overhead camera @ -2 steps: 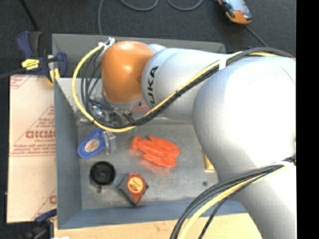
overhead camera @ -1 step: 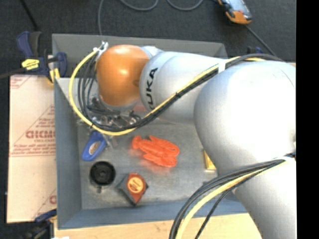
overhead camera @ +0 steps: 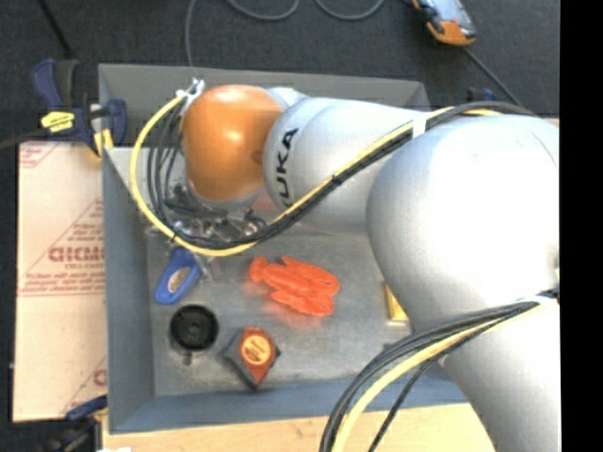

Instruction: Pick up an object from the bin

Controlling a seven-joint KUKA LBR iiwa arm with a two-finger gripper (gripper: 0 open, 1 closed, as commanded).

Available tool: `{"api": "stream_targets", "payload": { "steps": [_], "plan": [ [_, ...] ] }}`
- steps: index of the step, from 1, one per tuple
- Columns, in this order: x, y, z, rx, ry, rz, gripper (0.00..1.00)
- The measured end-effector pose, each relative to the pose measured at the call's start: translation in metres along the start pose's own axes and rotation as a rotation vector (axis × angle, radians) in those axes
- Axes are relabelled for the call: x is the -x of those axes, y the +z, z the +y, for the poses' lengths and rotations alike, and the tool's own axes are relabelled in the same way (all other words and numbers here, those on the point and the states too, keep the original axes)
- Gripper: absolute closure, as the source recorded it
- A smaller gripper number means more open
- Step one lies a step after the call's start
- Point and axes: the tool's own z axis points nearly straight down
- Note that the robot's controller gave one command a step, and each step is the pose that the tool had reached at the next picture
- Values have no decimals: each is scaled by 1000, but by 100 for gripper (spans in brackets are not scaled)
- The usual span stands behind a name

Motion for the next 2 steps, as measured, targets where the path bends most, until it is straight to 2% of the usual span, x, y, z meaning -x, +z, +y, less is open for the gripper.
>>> {"api": "stream_targets", "payload": {
  "steps": [2],
  "plan": [
    [-1, -16, 1, 4, 1, 6, 100]
  ]
}}
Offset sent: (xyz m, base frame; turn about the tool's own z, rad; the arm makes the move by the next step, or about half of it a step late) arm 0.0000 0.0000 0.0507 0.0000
